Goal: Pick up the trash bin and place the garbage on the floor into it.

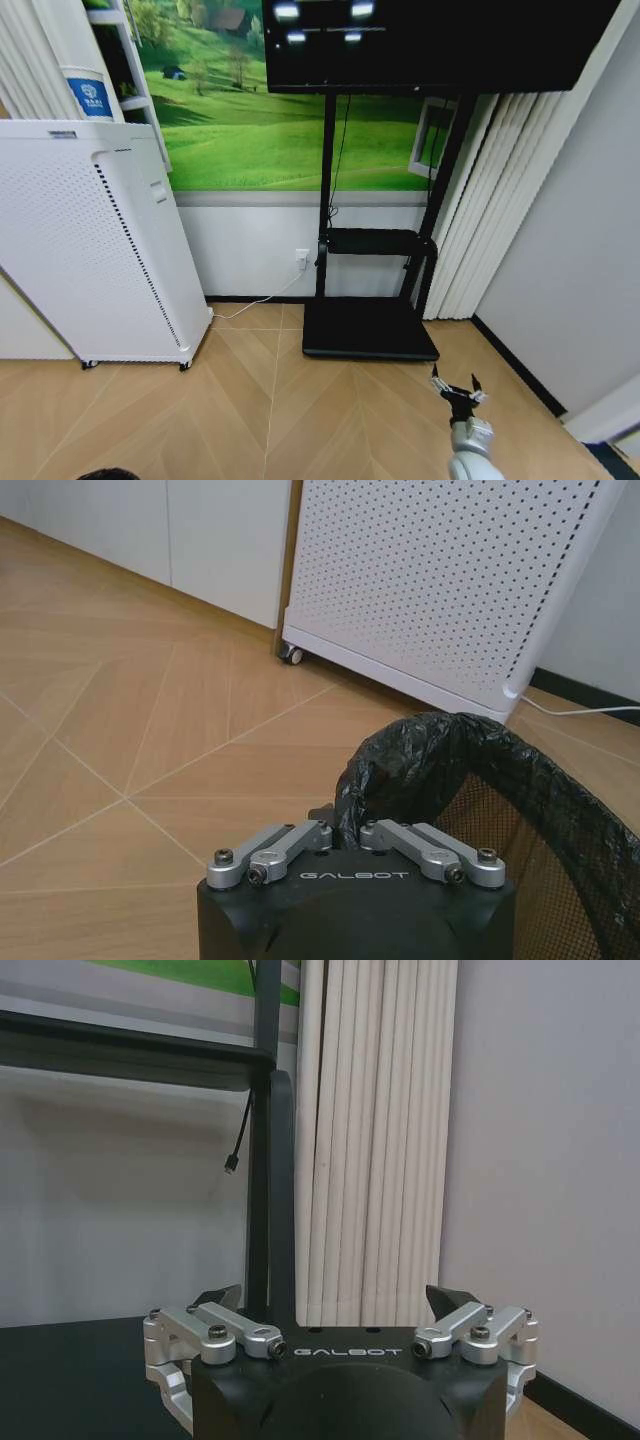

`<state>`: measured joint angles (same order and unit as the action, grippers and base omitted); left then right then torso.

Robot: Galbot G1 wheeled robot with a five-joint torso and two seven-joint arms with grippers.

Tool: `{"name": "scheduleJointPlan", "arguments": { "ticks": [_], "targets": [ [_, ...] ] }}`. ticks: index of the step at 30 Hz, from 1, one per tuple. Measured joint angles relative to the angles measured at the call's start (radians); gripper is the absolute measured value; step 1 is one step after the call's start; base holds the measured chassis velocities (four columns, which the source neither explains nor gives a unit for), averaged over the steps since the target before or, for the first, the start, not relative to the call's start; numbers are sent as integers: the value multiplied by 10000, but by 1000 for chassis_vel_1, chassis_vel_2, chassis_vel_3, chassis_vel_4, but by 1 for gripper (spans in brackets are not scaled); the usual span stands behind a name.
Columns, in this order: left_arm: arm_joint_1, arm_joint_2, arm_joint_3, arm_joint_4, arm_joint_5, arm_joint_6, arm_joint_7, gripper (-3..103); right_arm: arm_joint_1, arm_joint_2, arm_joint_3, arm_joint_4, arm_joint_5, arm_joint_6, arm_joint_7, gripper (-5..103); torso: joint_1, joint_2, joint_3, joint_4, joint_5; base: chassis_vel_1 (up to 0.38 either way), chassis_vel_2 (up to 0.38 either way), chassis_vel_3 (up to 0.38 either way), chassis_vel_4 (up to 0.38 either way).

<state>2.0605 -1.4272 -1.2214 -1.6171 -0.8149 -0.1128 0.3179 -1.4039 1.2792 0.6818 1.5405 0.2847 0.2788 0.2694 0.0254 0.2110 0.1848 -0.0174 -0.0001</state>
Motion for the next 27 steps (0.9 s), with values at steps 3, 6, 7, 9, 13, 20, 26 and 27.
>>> {"name": "scheduleJointPlan", "arguments": {
  "ticks": [3,6,7,9,13,20,26,27],
  "targets": [
    [-71,25,34,182,48,-75,-34,6,-18,22,7,0,-3,0,0,100,0,0,0,1,5,0,0,0,0],
    [-174,72,70,360,77,-159,50,6,-37,32,9,1,-9,4,0,100,0,0,0,2,1,0,0,0,0],
    [-254,110,88,472,86,-228,169,6,-48,33,9,1,-10,9,0,100,0,0,0,1,1,0,0,0,0],
    [-359,151,96,603,123,-289,279,6,-59,32,12,0,-10,14,-1,100,0,0,0,-1,1,0,0,0,0],
    [-448,210,113,737,174,-305,342,6,-72,3,66,9,21,23,-1,100,0,0,0,0,1,0,0,0,0],
    [-458,183,137,760,84,-315,222,6,-67,-17,116,-159,233,86,-28,100,0,0,0,0,2,0,0,0,0],
    [-499,154,120,758,72,-285,-328,6,-67,-34,140,-268,352,129,-49,100,0,0,0,-1,1,0,0,0,0],
    [-472,183,117,782,89,-288,-359,3,-34,-64,142,-301,406,129,-50,100,0,0,0,0,0,0,0,0,0]
  ]
}}
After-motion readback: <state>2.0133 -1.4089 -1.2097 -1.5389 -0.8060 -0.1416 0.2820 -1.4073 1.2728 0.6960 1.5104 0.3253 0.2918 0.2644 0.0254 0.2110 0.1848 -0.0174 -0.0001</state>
